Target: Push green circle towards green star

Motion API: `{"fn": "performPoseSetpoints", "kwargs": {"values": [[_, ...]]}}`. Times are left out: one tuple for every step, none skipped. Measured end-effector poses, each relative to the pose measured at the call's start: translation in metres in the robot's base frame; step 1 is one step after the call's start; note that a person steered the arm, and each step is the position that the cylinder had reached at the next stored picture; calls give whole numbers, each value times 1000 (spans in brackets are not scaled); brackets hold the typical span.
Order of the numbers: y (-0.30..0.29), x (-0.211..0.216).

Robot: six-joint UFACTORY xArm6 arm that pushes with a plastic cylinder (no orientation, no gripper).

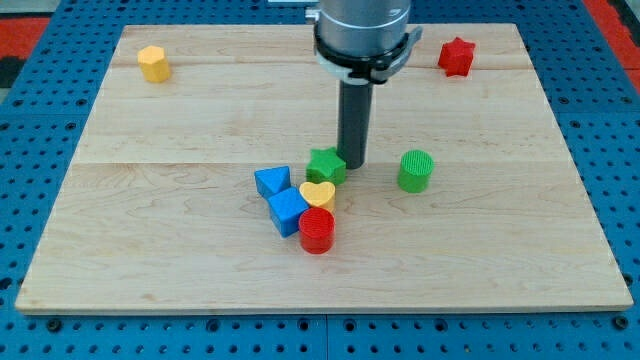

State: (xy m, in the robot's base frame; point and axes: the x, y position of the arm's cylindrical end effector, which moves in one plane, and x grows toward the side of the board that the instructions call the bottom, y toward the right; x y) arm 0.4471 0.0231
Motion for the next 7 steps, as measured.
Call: {"fn": "performPoseSetpoints", "kwargs": {"values": [[-6, 8], [44, 8], [59, 31], [53, 73], [98, 73], [128, 39], [126, 28]]}}
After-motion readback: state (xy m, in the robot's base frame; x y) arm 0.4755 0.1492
